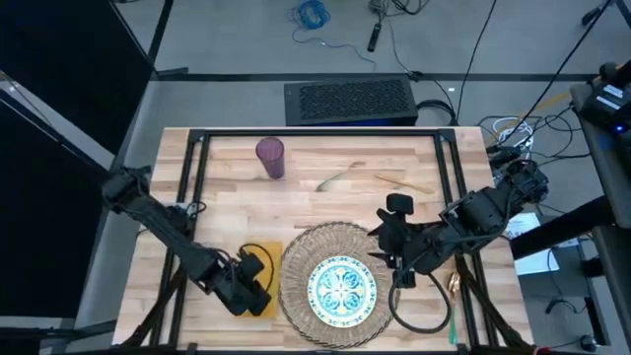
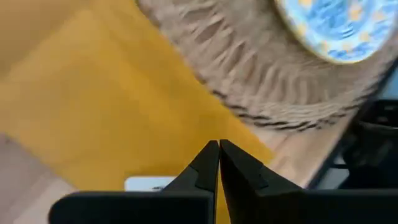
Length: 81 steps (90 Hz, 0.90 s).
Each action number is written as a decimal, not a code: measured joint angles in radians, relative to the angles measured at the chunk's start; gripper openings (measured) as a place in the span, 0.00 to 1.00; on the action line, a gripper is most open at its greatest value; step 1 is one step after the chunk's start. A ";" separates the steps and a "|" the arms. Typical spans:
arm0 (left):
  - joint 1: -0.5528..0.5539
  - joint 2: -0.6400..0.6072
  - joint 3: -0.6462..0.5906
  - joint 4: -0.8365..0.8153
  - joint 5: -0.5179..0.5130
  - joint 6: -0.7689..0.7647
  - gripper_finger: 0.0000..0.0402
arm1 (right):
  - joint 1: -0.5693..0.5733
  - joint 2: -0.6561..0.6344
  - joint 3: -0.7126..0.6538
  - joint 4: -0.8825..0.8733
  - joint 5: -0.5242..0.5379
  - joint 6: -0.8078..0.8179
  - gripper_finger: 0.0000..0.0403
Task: Set table place
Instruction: Fold the yellow table napkin
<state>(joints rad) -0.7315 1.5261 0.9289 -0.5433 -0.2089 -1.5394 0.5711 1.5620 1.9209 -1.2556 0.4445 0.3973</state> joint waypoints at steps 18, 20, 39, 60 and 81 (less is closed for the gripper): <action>-0.022 0.042 0.000 0.025 0.025 -0.027 0.00 | 0.001 0.000 0.000 0.001 0.001 0.006 0.44; -0.024 0.046 0.000 0.029 0.025 -0.027 0.00 | 0.001 0.000 0.000 0.001 0.001 0.009 0.44; -0.030 0.118 0.000 0.131 0.056 -0.026 0.00 | 0.001 0.000 0.000 0.001 0.000 0.011 0.44; -0.030 0.184 -0.001 0.237 0.099 -0.009 0.00 | 0.001 0.000 0.000 0.002 0.000 0.025 0.44; -0.031 0.188 -0.001 0.245 0.106 -0.008 0.00 | 0.000 0.000 0.000 0.002 0.000 0.029 0.44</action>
<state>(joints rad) -0.7623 1.7138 0.9283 -0.2988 -0.1025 -1.5471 0.5715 1.5620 1.9209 -1.2541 0.4450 0.4263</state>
